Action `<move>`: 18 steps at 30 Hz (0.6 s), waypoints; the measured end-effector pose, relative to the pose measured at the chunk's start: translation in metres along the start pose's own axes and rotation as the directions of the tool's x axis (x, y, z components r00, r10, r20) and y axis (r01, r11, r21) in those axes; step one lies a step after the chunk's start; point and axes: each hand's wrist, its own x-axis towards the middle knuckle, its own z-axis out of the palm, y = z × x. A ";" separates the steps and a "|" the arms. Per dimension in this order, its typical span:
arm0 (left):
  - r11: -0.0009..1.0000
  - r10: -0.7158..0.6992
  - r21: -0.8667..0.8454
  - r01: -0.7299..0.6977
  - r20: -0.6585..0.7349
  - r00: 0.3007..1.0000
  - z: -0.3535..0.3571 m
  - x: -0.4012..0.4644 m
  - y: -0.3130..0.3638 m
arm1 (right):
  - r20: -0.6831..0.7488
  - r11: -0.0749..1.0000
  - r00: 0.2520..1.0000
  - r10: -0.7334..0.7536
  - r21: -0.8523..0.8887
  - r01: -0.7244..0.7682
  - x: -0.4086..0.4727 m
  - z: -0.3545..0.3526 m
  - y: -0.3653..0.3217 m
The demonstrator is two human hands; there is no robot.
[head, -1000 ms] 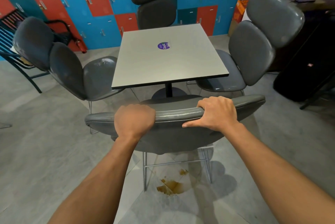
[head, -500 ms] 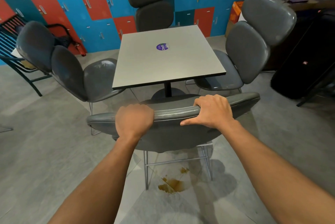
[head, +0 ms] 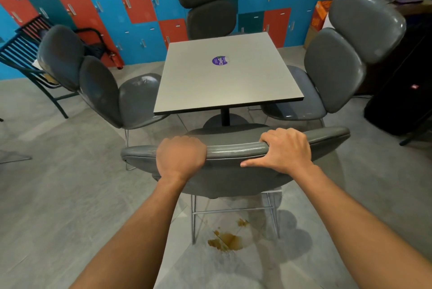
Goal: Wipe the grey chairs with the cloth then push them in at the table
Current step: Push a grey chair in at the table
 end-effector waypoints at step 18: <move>0.979 0.061 -0.202 -0.036 0.118 0.991 -0.012 -0.024 -0.028 | 0.204 0.998 0.977 0.058 0.006 -0.061 -0.017 -0.021 -0.029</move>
